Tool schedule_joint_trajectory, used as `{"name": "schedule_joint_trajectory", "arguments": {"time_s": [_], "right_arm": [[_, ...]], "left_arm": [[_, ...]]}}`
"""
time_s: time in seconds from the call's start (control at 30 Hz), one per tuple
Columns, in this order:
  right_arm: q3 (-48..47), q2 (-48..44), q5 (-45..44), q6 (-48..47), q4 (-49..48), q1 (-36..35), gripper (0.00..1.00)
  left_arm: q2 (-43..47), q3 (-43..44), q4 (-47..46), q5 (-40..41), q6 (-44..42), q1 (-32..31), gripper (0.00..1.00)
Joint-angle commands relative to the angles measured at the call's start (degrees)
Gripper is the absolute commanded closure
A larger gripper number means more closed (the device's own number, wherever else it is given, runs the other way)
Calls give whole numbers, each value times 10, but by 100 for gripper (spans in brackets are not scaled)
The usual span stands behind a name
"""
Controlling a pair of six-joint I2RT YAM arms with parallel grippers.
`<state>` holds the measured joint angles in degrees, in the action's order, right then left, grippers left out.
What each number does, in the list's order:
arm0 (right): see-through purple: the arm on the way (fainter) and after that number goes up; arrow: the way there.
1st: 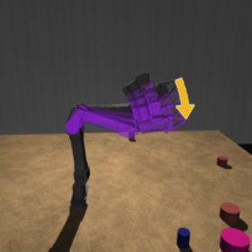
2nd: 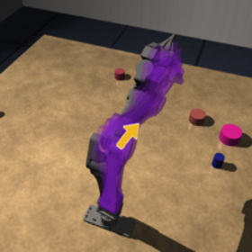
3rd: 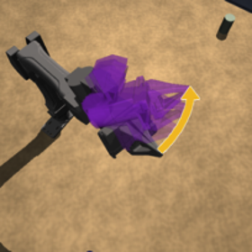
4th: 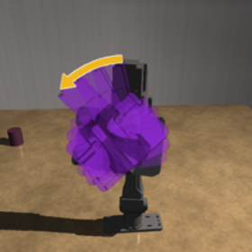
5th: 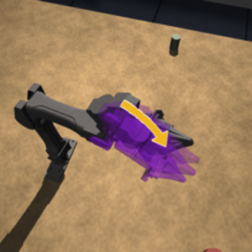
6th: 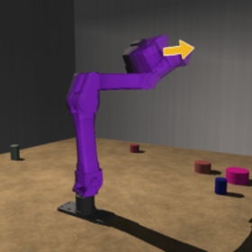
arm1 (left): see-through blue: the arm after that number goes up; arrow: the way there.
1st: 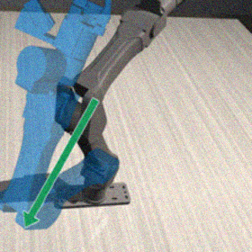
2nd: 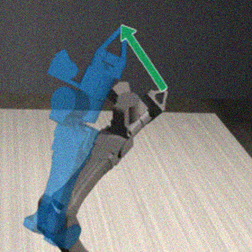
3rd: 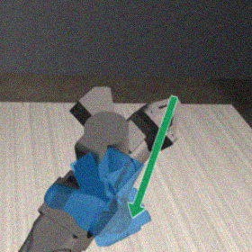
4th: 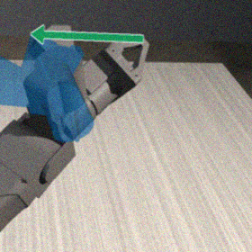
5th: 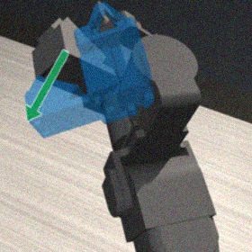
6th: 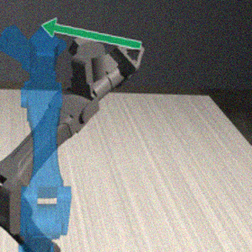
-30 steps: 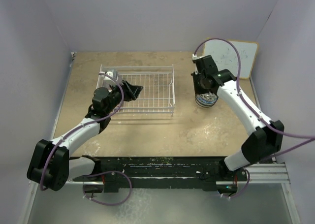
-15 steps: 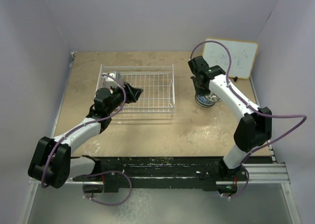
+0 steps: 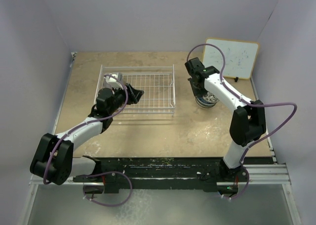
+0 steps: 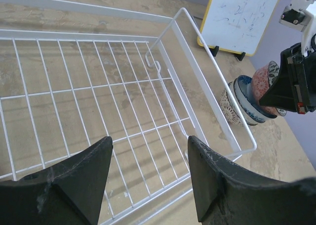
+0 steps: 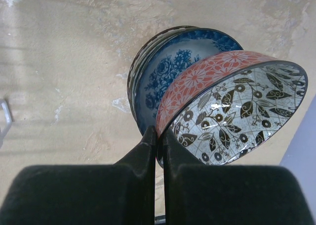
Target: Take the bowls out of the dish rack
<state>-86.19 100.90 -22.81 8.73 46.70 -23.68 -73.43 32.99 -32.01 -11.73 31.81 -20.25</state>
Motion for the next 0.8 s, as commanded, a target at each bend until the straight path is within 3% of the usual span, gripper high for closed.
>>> {"name": "schedule_joint_trajectory", "arguments": {"time_s": [0.0, 0.37, 0.63, 0.77], "right_arm": [[-14, -2, -5, -9, -27, -1, 95], [-9, 24, -1, -7, -31, 0, 80], [-10, -3, 4, 6, -26, -1, 54], [-8, -36, 18, 12, -41, 0, 47]], "left_arm": [[5, 5, -21, 5, -17, 4, 35], [1, 7, -6, 14, -16, 4, 35], [-1, 7, -7, 11, -16, 3, 35], [-5, 7, -10, 8, -13, 4, 35]]}}
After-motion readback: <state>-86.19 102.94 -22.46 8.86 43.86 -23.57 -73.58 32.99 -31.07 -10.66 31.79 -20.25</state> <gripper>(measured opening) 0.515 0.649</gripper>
